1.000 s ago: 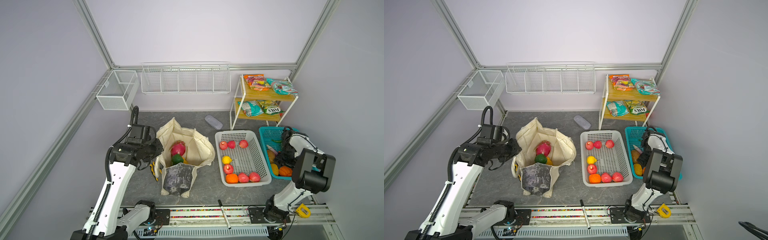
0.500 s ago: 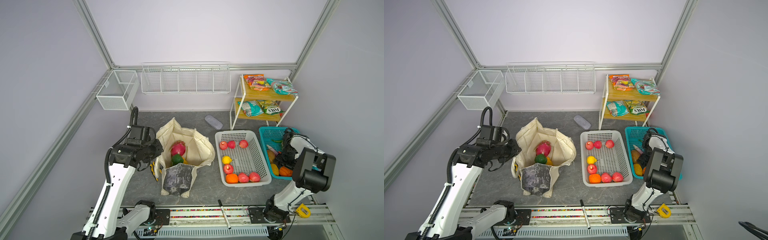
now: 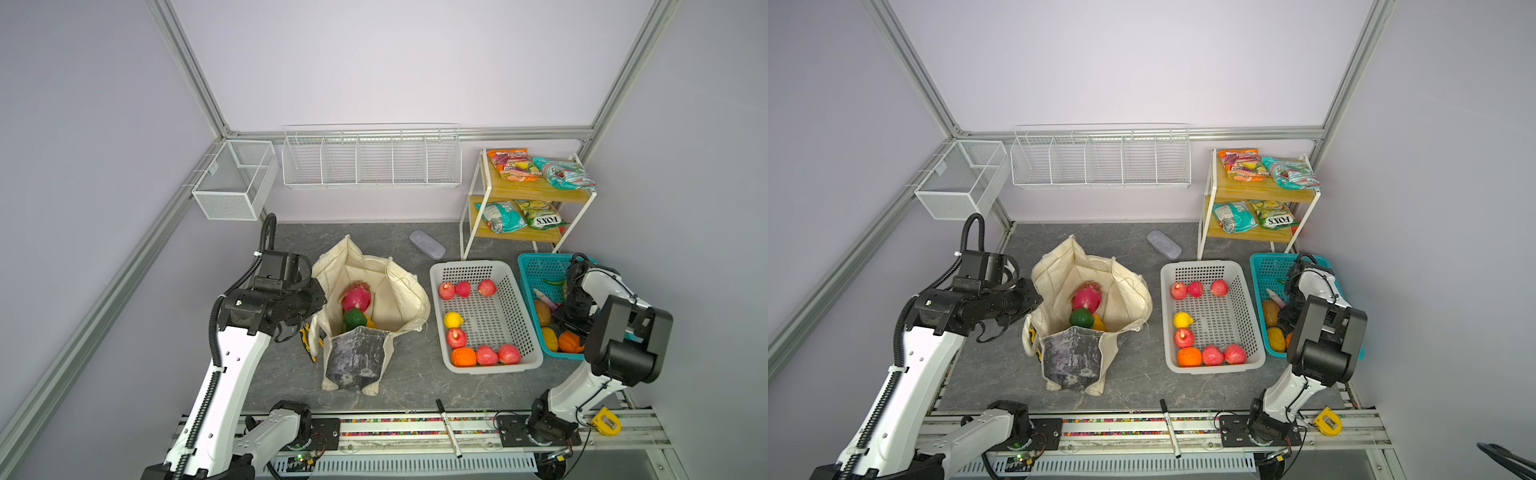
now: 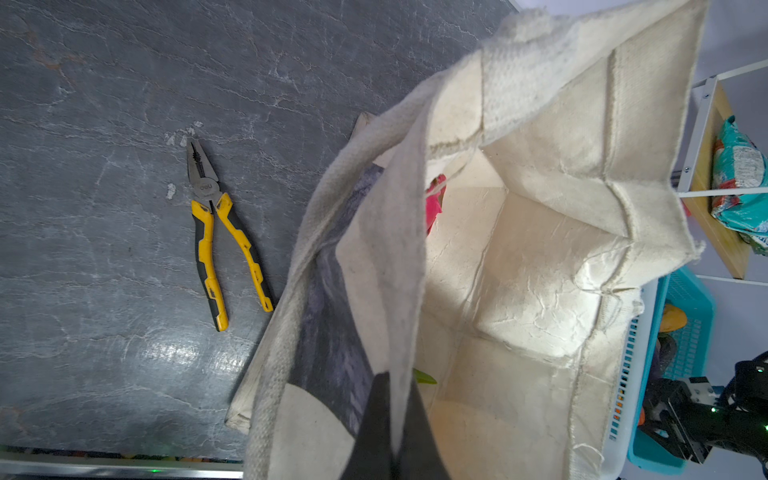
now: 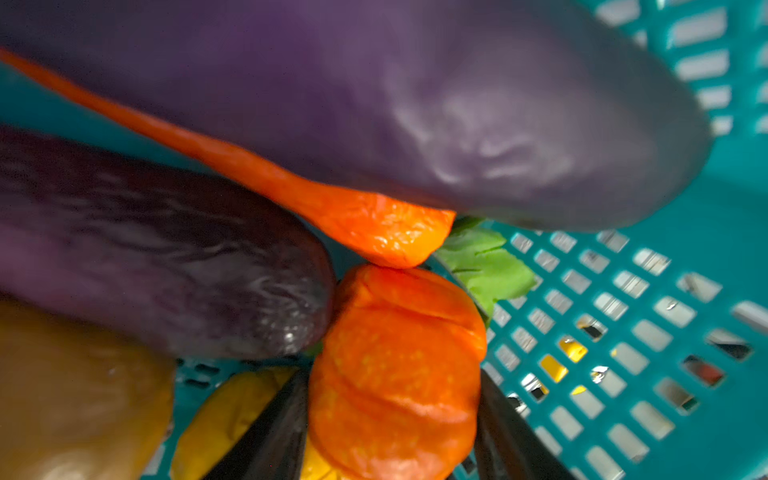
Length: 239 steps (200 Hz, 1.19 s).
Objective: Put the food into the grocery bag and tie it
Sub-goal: 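Close the right gripper on the orange pumpkin in the teal basket, then lift the pumpkin with the right gripper and carry it over the bag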
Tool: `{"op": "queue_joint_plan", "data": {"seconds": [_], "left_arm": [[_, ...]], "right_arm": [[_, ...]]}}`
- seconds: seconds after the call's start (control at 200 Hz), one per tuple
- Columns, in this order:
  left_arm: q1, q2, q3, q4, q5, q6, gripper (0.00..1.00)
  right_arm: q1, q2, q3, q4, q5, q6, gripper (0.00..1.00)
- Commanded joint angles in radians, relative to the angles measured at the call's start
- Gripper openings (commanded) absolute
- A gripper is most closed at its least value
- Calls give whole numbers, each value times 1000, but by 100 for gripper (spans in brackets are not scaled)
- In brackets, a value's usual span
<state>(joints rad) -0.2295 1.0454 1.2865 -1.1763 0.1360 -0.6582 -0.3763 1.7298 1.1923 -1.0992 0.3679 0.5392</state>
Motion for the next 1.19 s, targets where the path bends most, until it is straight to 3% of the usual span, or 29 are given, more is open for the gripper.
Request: {"op": "queue_joint_plan", "data": {"seconds": [0.0, 0.215, 0.755, 1.19], "left_arm": [[-5, -7, -1, 3, 2, -9, 0], [-5, -5, -9, 6, 3, -6, 0], [-5, 3, -10, 18, 11, 0, 0], [-6, 25, 7, 33, 19, 2, 0]], "right_arm": [[-5, -29, 24, -37, -3, 1, 51], [-6, -42, 33, -49, -4, 5, 44], [25, -248, 193, -175, -96, 35, 42], [308, -435, 428, -208, -225, 205, 41]]}}
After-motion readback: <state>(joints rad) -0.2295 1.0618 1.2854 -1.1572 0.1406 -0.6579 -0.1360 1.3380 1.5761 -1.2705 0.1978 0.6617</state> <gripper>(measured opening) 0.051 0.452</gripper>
